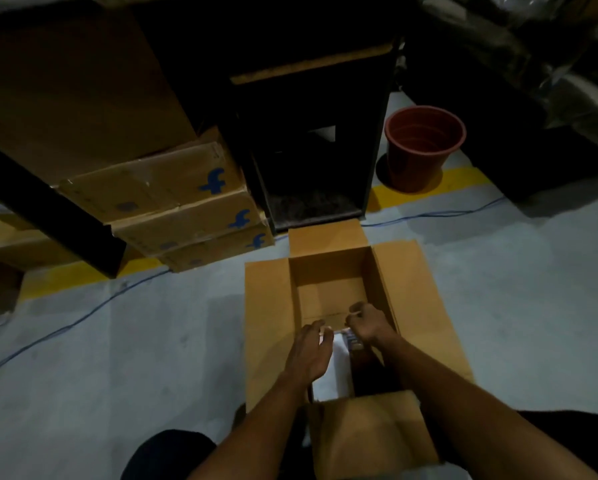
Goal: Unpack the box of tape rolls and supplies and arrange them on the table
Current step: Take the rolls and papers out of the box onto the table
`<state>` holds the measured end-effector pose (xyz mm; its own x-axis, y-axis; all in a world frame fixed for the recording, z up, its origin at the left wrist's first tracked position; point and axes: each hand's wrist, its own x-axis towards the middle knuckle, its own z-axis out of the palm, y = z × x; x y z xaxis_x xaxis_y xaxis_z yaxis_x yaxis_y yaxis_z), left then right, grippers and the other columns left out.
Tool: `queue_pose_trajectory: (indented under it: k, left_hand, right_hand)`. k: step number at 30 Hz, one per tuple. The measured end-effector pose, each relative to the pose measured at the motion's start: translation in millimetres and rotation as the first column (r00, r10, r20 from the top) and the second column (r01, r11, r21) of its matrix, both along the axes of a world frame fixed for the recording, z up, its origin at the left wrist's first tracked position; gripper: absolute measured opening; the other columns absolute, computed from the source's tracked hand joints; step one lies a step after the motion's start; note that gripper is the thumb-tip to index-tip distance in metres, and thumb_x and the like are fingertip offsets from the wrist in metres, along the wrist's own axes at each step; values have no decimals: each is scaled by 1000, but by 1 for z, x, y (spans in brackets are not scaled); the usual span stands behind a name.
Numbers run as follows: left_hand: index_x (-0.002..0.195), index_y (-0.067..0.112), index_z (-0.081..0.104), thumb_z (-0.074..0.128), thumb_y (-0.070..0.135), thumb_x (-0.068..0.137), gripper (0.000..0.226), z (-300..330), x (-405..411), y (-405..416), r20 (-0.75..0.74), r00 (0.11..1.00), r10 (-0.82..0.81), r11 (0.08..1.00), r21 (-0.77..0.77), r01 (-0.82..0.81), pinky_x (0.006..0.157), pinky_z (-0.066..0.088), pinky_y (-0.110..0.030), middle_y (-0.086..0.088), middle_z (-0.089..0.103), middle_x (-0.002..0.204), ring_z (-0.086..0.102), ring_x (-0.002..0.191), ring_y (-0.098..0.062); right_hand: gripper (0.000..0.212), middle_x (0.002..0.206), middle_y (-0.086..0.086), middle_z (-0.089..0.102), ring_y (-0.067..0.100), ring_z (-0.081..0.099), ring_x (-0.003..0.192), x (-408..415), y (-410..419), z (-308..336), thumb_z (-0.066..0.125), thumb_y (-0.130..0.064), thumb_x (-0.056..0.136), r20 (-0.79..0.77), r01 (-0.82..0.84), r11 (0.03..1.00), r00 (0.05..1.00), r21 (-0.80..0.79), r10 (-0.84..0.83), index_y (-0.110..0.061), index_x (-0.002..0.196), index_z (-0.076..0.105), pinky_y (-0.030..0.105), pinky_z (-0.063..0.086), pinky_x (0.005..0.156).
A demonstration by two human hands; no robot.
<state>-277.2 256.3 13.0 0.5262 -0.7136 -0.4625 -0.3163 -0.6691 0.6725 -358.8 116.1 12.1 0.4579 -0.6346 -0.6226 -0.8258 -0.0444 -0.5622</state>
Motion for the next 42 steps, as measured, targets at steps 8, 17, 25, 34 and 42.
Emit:
queue_pose_trajectory:
  k: [8, 17, 25, 34, 42]
  left_hand:
    - [152, 15, 29, 55, 31, 93, 66, -59, -24, 17, -86, 992, -93, 953, 281, 113, 113, 33, -29, -10, 38, 153, 40, 138, -25]
    - [155, 17, 19, 55, 32, 95, 71, -107, -24, 4, -143, 990, -22, 924, 374, 75, 110, 35, -30, -8, 29, 157, 34, 141, -26]
    - [156, 20, 17, 51, 17, 96, 69, -139, -24, -1, -210, 965, 159, 898, 437, -52, 111, 36, -32, -8, 25, 159, 31, 143, -27]
    - [155, 17, 19, 47, 14, 100, 62, -160, -29, -2, -227, 940, 253, 881, 455, -127, 98, 42, -25, -10, 29, 155, 36, 138, -28]
    - [156, 15, 17, 44, 20, 102, 61, -162, -28, -2, -238, 936, 259, 876, 465, -124, 116, 29, -33, -10, 23, 160, 28, 145, -29]
  right_hand:
    - [39, 131, 16, 60, 29, 57, 120, -21, 21, -64, 56, -27, 95, -118, -3, 982, 993, 190, 26, -6, 128, 58, 33, 43, 100]
    - [49, 133, 13, 58, 31, 55, 124, -37, 22, -131, 56, -37, 95, -89, -15, 963, 995, 270, 40, -15, 138, 49, 36, 41, 106]
    - [51, 143, 18, 46, 32, 45, 133, -31, 32, -155, 55, -9, 95, -91, 78, 929, 995, 363, -48, -3, 144, 38, 31, 37, 105]
    - [71, 145, 17, 44, 35, 43, 135, -22, 48, -168, 63, -22, 87, 81, 90, 927, 989, 364, -128, -12, 148, 29, 41, 37, 111]
    - [76, 152, 17, 34, 31, 37, 140, -18, 50, -184, 62, -15, 94, 44, 18, 938, 998, 347, -36, -5, 152, 14, 33, 30, 112]
